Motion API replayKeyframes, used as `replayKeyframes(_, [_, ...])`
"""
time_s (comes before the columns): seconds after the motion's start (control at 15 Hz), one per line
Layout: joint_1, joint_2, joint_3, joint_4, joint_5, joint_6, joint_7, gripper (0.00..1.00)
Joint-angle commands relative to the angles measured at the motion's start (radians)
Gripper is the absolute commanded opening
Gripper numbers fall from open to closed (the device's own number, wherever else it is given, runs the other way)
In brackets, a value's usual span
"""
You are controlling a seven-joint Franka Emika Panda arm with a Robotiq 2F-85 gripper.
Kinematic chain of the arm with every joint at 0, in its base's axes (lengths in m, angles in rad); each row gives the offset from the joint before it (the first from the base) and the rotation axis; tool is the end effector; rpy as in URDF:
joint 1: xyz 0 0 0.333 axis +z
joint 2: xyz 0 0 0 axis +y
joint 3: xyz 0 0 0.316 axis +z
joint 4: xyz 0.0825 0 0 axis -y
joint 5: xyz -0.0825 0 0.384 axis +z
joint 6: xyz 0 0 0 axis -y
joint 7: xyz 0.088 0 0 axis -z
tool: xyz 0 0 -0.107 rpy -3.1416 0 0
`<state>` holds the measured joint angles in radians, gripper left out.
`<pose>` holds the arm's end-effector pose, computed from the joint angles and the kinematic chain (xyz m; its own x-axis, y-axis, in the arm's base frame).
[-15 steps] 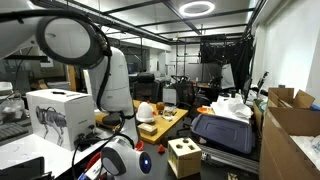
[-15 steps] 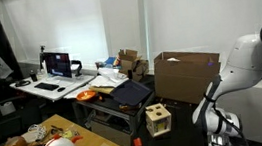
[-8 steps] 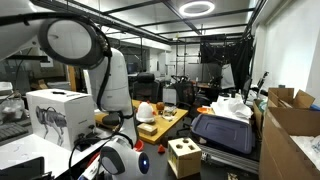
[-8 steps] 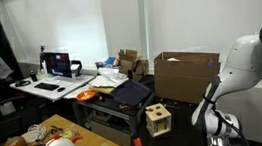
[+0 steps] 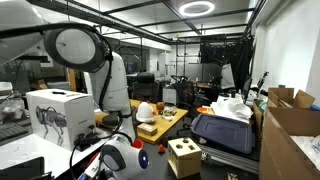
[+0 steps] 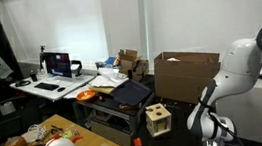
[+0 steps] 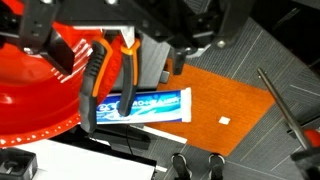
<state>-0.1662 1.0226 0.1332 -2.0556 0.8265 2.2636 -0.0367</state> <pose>0.4165 0.0266 -0.0811 0.4732 -0.4058 -0.7819 -0.7779 -0.6090 -0.1548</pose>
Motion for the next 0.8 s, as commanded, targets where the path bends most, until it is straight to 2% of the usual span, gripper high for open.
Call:
replayKeyframes(0.0, [0.024, 0.017, -0.015, 0.038, 0.014, -0.016, -0.002, 1.00])
replayKeyframes(0.13, [0.028, 0.024, -0.017, 0.051, 0.013, -0.014, 0.001, 1.00])
replayKeyframes(0.2, [0.029, 0.027, -0.018, 0.055, 0.011, -0.015, -0.001, 0.75])
replayKeyframes(0.27, [0.030, 0.030, -0.019, 0.060, 0.009, -0.016, -0.001, 0.74])
replayKeyframes(0.73, [0.031, 0.047, -0.022, 0.088, -0.007, -0.039, -0.004, 0.20])
